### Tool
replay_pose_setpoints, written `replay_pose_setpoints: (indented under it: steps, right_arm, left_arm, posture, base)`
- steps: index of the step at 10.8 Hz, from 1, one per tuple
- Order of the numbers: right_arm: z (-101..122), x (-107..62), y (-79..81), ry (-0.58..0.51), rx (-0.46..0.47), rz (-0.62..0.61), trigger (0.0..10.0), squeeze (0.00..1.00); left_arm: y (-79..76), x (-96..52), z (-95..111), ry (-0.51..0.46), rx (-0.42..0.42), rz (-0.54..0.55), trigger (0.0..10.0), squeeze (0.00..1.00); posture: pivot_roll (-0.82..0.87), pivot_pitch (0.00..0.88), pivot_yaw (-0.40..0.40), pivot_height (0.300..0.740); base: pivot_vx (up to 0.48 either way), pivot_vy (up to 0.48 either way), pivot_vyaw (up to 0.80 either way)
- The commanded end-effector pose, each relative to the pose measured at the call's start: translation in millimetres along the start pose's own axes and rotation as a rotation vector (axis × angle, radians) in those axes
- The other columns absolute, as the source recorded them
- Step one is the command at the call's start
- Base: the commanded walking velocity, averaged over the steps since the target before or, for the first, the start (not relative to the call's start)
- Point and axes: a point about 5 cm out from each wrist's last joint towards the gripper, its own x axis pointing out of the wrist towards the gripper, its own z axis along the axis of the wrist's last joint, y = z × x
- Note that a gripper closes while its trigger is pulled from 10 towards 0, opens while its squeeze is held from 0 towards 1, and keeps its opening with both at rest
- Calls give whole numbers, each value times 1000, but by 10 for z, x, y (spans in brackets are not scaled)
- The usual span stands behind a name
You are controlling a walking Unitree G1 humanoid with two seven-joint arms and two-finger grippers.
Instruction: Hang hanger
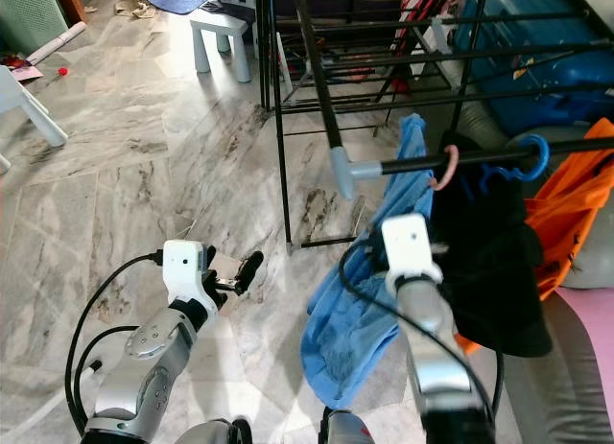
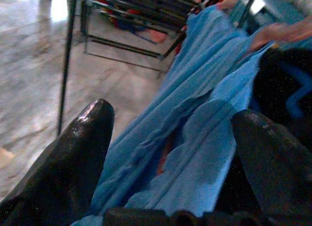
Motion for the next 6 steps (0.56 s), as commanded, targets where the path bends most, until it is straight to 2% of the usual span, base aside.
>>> replay_pose_setpoints:
  steps: [1, 5, 6]
  right_arm:
    - [-77, 27, -90, 46, -8, -58, 10000, 0]
    - [-74, 141, -39, 66, 22, -69, 10000, 0]
    - [-121, 205, -13, 114, 60, -56, 10000, 0]
  left_arm:
    - [-40, -5, 4, 3, -3, -23, 10000, 0]
    - [-55, 9, -12, 15, 1, -25, 10000, 0]
    - [-55, 14, -13, 17, 0, -23, 10000, 0]
  posture:
    - [-82, 206, -10, 740]
    - [-82, 210, -12, 740]
    - [-83, 216, -12, 740]
  base:
    - [0, 0, 0]
    - [0, 0, 0]
    - [0, 0, 0]
